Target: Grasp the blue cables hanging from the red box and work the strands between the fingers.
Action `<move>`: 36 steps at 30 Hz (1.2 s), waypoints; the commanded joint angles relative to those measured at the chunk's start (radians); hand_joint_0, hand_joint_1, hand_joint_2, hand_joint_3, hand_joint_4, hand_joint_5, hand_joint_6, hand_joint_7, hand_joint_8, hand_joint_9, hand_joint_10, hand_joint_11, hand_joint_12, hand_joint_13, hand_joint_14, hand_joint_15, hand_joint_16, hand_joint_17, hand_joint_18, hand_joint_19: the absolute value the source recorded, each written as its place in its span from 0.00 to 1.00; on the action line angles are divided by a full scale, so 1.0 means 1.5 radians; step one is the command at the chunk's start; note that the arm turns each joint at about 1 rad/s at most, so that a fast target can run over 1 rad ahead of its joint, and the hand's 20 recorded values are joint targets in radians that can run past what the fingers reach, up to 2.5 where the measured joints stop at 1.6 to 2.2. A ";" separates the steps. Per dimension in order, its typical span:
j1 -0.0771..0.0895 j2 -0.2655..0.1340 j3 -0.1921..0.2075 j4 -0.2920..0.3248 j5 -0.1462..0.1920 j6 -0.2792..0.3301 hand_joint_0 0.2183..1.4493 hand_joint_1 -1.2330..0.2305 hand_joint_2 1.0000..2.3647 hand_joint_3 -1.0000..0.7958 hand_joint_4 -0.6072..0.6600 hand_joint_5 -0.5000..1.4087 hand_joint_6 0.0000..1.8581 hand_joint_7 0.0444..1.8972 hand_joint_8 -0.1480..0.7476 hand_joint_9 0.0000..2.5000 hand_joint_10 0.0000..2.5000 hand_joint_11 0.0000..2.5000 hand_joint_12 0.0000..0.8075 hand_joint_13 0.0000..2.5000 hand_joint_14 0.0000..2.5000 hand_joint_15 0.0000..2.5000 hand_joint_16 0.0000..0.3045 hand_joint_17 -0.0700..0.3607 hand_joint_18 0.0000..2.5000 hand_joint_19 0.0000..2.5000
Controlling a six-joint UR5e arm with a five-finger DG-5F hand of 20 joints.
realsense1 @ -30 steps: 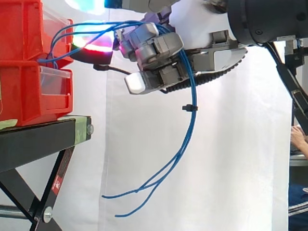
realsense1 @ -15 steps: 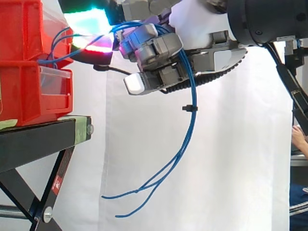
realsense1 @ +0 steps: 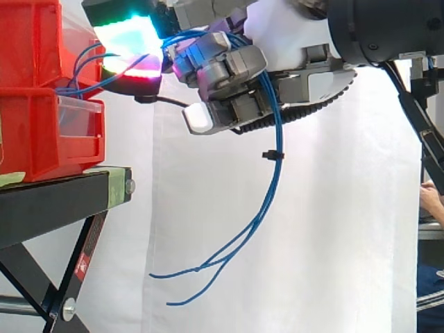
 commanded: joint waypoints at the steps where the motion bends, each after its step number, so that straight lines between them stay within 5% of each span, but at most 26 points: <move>1: 0.000 0.000 0.000 0.000 0.000 0.000 0.64 0.41 0.01 0.58 0.75 0.23 0.47 0.59 0.77 0.15 1.00 1.00 0.73 0.40 1.00 0.62 0.21 0.50 0.52 0.23; 6: 0.000 0.000 0.000 0.003 0.000 0.000 0.67 0.40 0.01 0.68 0.73 0.26 0.45 0.60 0.77 0.15 1.00 1.00 0.73 0.40 1.00 0.62 0.22 0.51 0.52 0.20; 12: 0.000 0.000 0.000 0.003 0.000 0.000 0.66 0.39 0.01 0.69 0.73 0.28 0.43 0.61 0.77 0.15 1.00 1.00 0.74 0.41 1.00 0.63 0.23 0.52 0.53 0.20; 17: 0.000 0.000 0.000 0.003 0.001 0.000 0.59 0.38 0.01 0.55 0.74 0.30 0.37 0.63 0.77 0.15 1.00 1.00 0.75 0.41 1.00 0.63 0.23 0.53 0.55 0.24; 19: 0.000 0.000 0.000 0.003 0.002 0.000 0.54 0.40 0.02 0.39 0.73 0.30 0.32 0.66 0.75 0.15 1.00 1.00 0.73 0.39 1.00 0.64 0.21 0.49 0.53 0.29; 24: 0.000 0.000 0.000 0.003 0.003 0.000 0.50 0.41 0.01 0.24 0.74 0.31 0.31 0.66 0.75 0.15 1.00 1.00 0.73 0.39 1.00 0.63 0.21 0.49 0.53 0.27; 28: 0.001 0.000 0.000 0.003 0.003 0.002 0.57 0.41 0.02 0.42 0.73 0.32 0.29 0.65 0.76 0.15 1.00 1.00 0.72 0.39 1.00 0.63 0.20 0.48 0.53 0.27; 36: 0.001 0.000 0.000 0.003 0.003 0.006 0.67 0.41 0.01 0.64 0.72 0.35 0.23 0.67 0.76 0.16 1.00 1.00 0.73 0.40 1.00 0.61 0.21 0.49 0.51 0.22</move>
